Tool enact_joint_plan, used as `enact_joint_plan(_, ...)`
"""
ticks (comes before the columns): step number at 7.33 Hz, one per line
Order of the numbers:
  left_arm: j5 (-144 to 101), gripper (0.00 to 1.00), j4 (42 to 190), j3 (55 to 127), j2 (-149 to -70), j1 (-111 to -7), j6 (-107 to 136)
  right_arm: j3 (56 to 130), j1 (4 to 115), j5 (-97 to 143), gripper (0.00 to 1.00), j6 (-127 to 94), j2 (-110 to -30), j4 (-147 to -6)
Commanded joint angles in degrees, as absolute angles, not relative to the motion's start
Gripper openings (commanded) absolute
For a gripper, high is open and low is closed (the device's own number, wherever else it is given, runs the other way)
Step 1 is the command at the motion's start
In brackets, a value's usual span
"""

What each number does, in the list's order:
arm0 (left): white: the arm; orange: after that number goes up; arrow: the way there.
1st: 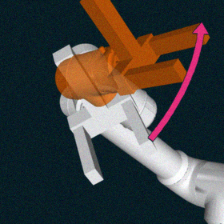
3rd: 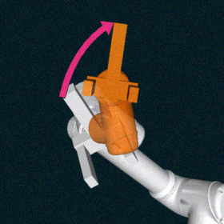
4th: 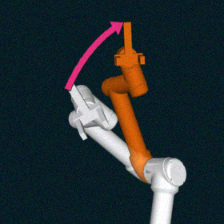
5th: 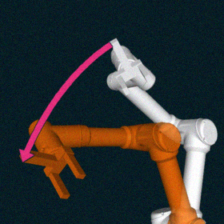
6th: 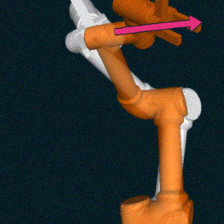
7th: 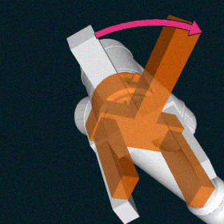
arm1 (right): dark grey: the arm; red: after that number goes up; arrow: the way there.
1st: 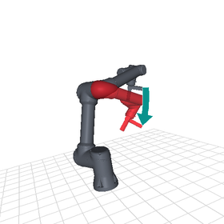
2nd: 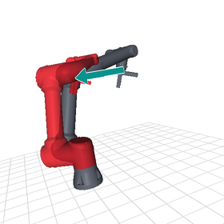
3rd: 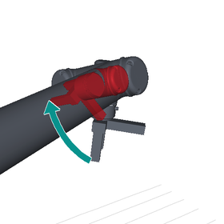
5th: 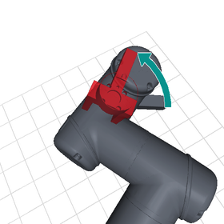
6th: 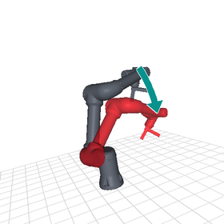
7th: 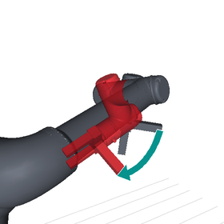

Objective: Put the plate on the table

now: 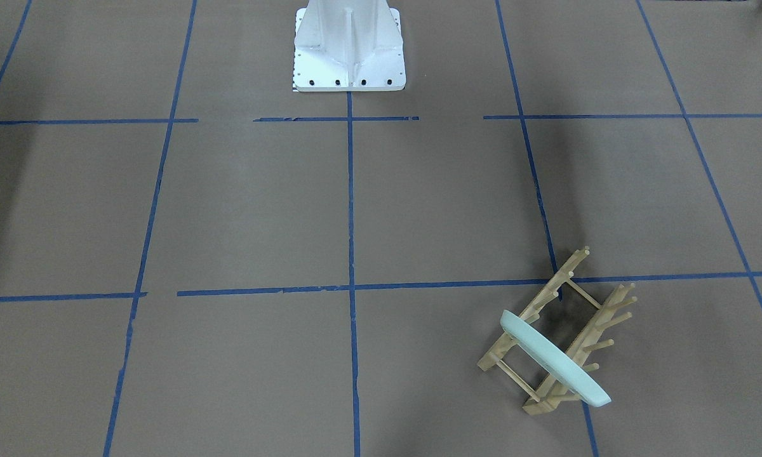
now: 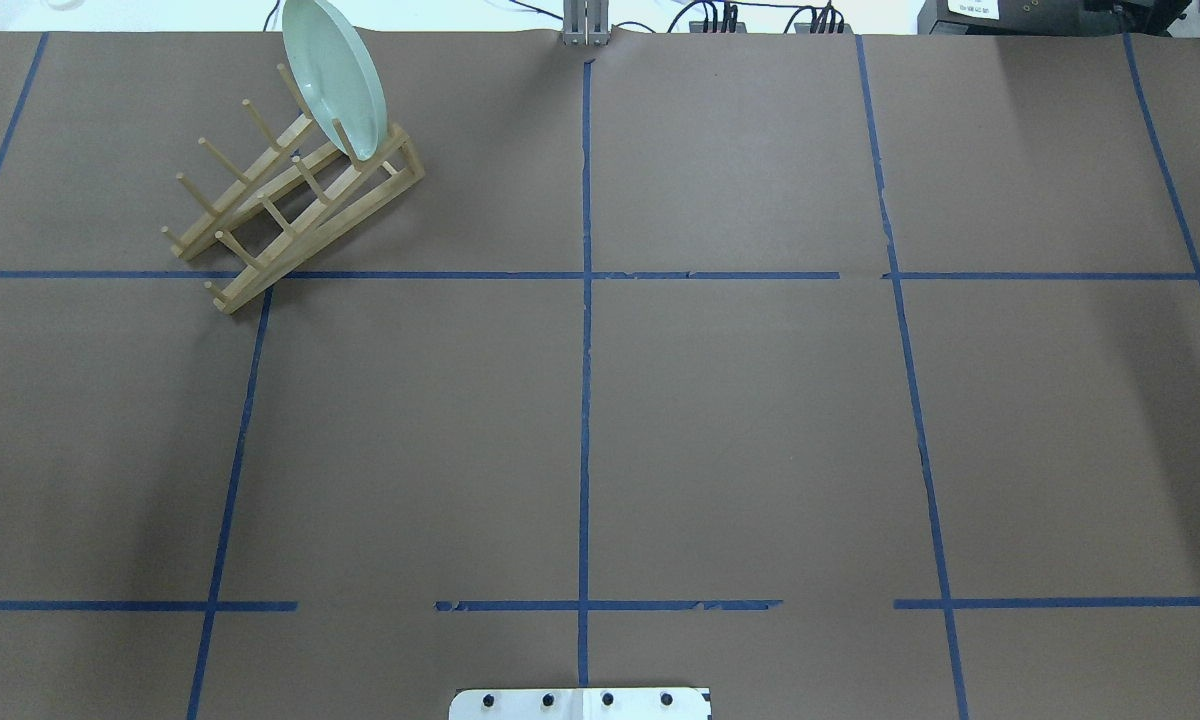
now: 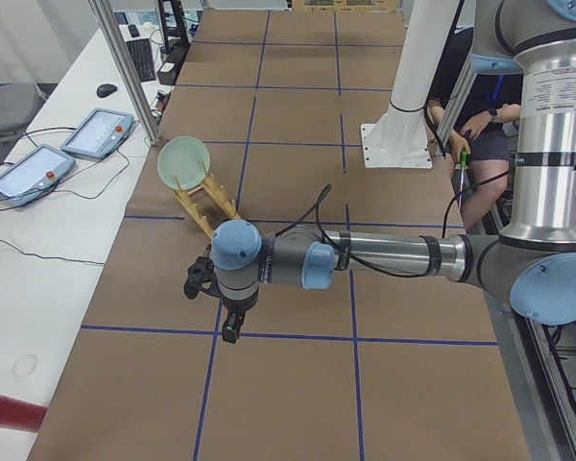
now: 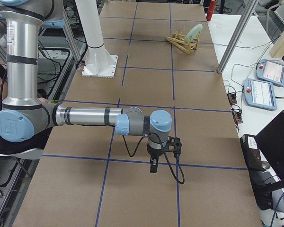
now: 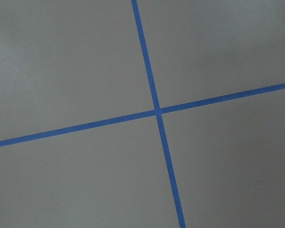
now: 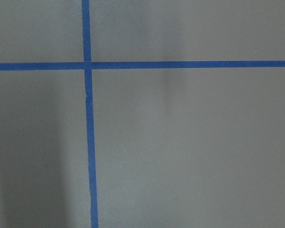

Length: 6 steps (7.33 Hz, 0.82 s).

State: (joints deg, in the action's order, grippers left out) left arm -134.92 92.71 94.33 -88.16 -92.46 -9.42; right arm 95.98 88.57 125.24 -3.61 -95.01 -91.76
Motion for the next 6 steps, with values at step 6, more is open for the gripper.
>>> enact_joint_plan(6, -135.79, 1.00, 92.63, 96.85, -102.79, -89.93, 3.87, 95.98, 88.59, 125.24, 1.00, -3.60, -95.01, -91.76)
